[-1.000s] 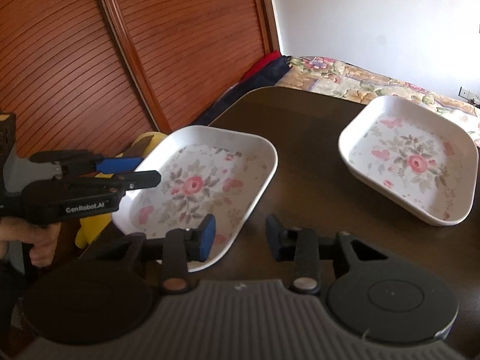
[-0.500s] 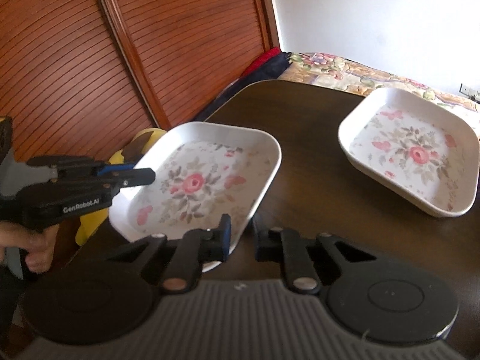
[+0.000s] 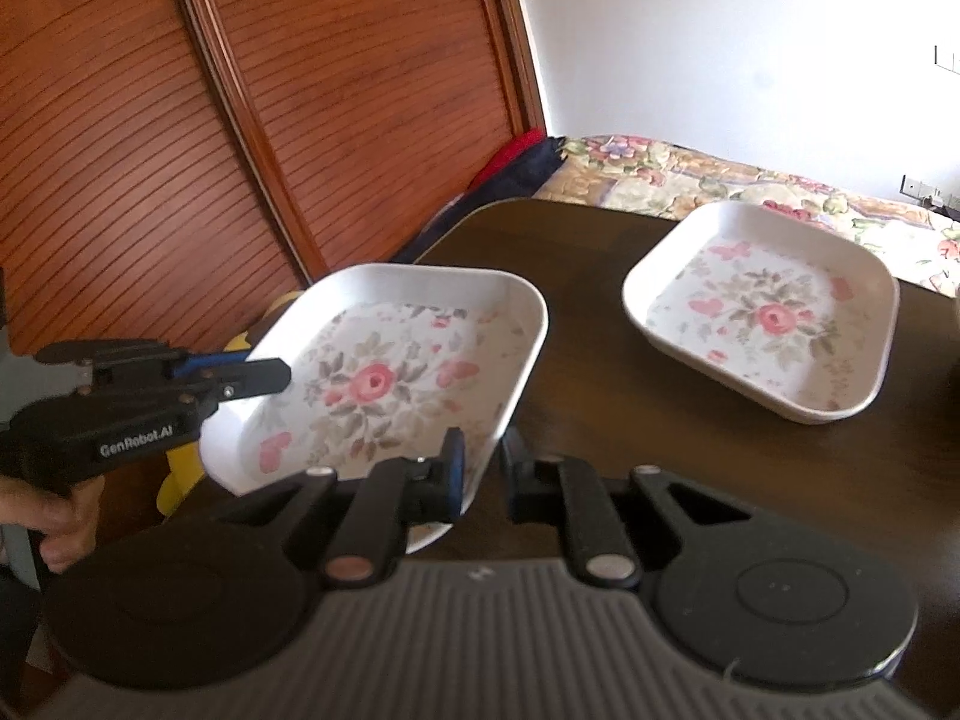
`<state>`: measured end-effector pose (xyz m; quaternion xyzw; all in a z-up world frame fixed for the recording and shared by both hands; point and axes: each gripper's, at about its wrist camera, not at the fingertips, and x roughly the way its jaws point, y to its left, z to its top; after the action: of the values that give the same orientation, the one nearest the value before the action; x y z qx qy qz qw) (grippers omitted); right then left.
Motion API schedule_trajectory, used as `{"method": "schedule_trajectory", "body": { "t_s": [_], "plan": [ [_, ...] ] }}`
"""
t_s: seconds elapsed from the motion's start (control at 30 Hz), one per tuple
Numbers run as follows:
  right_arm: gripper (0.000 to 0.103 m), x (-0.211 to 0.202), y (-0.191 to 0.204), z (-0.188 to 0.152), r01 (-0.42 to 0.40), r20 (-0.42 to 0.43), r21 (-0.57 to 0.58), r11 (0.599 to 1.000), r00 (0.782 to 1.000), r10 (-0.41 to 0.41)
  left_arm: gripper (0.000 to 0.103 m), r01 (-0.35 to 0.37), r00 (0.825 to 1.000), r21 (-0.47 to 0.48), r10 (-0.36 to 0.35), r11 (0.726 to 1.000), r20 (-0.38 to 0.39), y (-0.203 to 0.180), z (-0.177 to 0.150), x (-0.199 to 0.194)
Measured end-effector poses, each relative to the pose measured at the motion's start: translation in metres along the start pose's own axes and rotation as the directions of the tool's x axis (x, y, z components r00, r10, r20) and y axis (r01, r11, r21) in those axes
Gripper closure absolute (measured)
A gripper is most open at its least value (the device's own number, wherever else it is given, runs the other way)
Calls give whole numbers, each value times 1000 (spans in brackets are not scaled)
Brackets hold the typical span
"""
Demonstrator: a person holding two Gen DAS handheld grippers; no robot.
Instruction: Organize plates and bowls
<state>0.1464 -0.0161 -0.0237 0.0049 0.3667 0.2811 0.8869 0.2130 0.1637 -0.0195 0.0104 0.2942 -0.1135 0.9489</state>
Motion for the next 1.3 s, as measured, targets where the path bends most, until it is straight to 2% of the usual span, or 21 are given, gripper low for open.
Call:
{"method": "schedule_trajectory", "body": {
  "t_s": [0.57,1.03,1.3],
  "plan": [
    [89,-74,-15,-40,56,73,20,998,996,-57,61,77,995,62,-80,995,54,-78,-22,-43],
    [89,-134,-22,-96,41,120,27,999,992,-44,61,133,987,45,-137,990,80,-125,-66,-88],
    [89,-146,-30,-118,37,125,32,999,991,-41,61,134,987,74,-140,988,81,-146,-73,-89]
  ]
}}
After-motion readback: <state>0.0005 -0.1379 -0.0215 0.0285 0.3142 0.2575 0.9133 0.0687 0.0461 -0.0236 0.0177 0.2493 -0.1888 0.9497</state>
